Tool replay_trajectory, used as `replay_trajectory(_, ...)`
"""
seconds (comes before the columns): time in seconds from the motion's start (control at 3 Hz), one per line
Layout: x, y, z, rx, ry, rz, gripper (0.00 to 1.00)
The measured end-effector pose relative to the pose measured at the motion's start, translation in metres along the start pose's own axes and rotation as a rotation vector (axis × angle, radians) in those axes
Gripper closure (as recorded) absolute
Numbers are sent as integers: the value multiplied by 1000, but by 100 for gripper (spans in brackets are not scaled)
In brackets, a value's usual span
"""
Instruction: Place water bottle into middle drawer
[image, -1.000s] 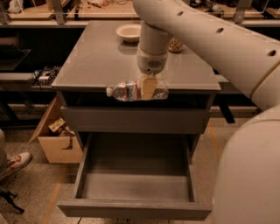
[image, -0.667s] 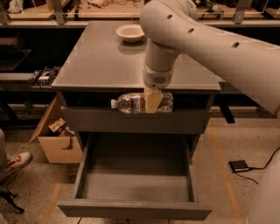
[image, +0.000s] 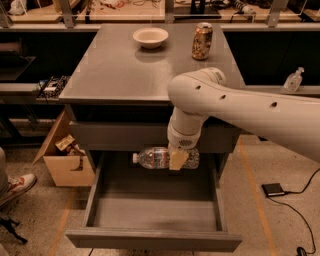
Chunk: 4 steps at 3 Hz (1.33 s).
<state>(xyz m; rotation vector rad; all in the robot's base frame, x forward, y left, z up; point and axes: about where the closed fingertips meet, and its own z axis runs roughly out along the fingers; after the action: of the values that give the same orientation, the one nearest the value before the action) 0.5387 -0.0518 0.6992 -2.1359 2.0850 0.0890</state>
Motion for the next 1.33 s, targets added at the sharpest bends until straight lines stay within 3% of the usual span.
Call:
replay_trajectory(0.67,3,3,12,-15,-6,10,100)
replay_trajectory(1.33,7,33,109,-51,-76,51,100)
